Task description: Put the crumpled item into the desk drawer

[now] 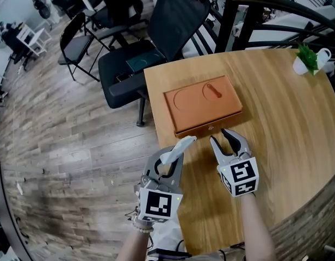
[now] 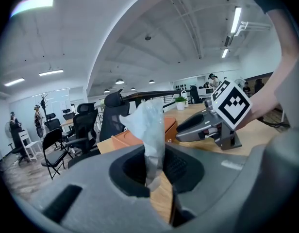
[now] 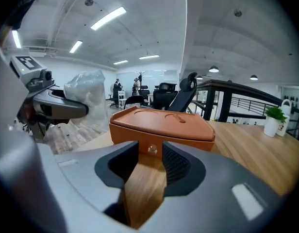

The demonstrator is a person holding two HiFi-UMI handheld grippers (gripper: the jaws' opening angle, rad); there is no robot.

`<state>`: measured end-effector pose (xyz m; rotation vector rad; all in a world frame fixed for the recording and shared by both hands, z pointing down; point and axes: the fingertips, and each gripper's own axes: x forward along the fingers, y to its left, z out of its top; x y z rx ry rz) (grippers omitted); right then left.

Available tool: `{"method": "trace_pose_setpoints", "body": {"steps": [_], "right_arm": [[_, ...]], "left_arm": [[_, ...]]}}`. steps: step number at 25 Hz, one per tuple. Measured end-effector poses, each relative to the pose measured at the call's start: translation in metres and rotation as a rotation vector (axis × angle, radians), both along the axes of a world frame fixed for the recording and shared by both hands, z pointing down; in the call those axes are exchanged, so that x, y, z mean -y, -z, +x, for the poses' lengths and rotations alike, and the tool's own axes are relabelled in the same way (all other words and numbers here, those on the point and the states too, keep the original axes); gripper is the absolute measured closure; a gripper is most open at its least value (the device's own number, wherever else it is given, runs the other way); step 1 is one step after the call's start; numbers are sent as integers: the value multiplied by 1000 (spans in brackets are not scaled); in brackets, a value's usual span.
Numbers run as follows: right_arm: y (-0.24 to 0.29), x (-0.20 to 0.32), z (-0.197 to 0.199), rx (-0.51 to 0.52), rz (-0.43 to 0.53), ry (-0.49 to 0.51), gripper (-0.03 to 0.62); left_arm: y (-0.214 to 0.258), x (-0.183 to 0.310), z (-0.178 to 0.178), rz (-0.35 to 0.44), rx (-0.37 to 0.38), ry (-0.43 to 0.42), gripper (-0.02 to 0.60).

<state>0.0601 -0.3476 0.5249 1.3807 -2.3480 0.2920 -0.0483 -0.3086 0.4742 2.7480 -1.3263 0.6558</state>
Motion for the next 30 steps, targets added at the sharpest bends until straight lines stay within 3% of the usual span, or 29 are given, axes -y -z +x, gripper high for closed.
{"method": "trace_pose_setpoints", "body": {"steps": [14,20,30], "right_arm": [[-38,25,-11,-17,-83,-15,462],[-41,27,-9,-40,-87,-28,528],[-40,22,-9,-25,-102,-44,523]], "left_arm": [[-14,13,-6,-24,-8,13,529],[-20,7,-7,-35,-11,2,529],[-19,0,-5,-36,-4,-12,529]]}}
